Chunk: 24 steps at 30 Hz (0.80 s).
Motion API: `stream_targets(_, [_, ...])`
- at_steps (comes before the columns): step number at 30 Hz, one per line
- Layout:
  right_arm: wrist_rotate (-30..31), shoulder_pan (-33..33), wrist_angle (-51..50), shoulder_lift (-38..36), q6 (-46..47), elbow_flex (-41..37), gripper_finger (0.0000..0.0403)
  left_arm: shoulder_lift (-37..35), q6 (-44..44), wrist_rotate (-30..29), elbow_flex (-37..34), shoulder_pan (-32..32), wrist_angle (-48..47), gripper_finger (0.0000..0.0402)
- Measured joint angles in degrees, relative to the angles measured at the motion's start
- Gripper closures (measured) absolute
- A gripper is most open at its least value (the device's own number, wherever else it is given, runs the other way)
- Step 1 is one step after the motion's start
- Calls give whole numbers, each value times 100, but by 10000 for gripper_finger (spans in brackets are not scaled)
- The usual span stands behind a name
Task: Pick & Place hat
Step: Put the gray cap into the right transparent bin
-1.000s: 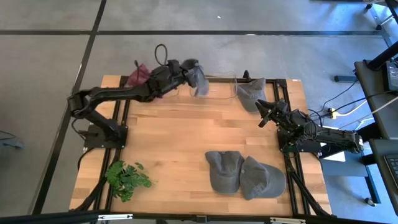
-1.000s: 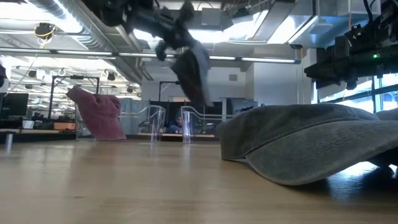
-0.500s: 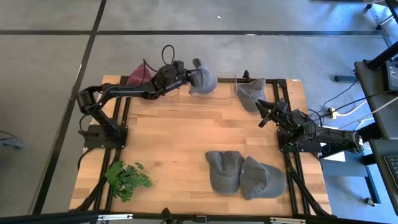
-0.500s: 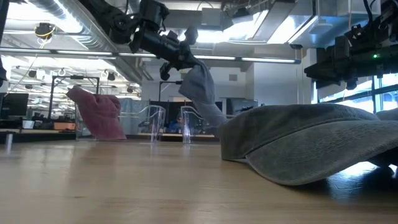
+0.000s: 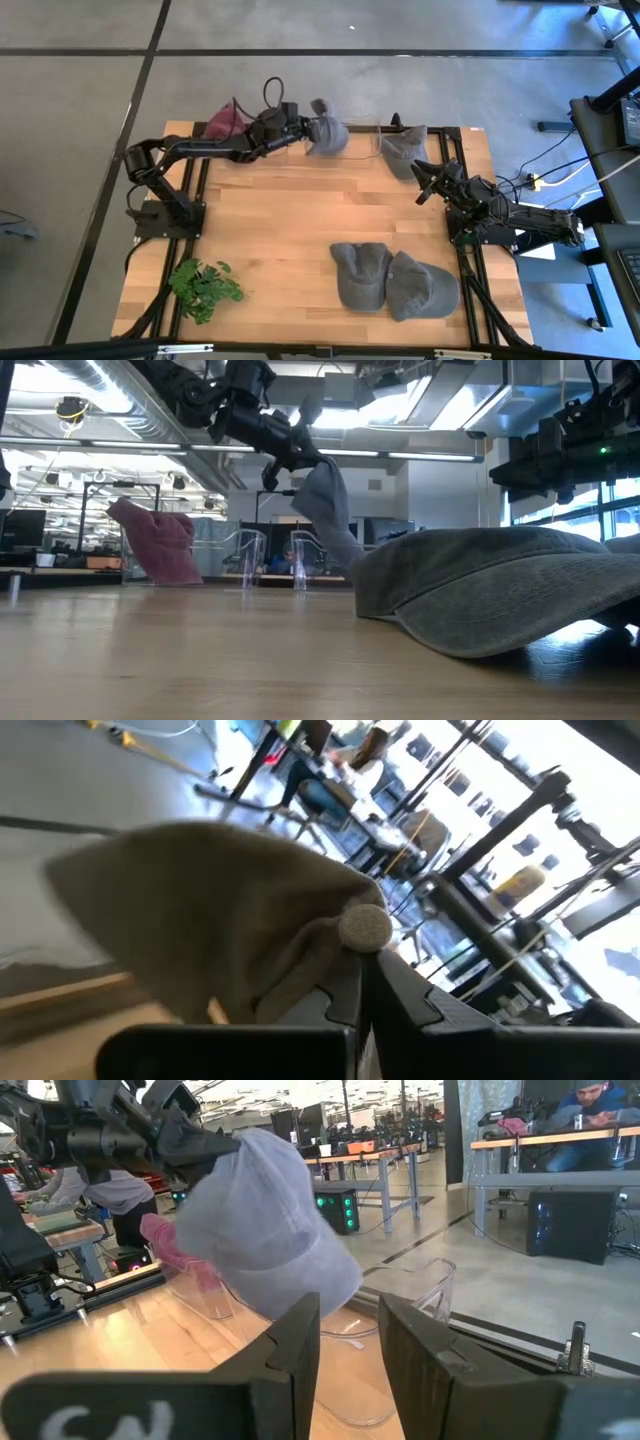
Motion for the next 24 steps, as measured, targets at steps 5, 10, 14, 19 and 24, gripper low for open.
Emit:
stream_targets(5, [0, -1, 2, 0, 0, -1, 297, 0, 3, -2, 0, -64, 144, 396])
stream_targets(10, [0, 0, 1, 0, 2, 0, 297, -4, 47, -41, 0, -45, -335, 396])
stream_targets(14, [0, 1, 0, 0, 2, 1, 297, -4, 240, -342, 0, -38, -707, 395])
stream_targets(19, [0, 0, 0, 0, 1, 0, 297, -7, 350, -414, 0, 67, -916, 393])
stream_targets(24, [0, -1, 2, 0, 2, -1, 297, -7, 317, -414, 0, 198, -1028, 382])
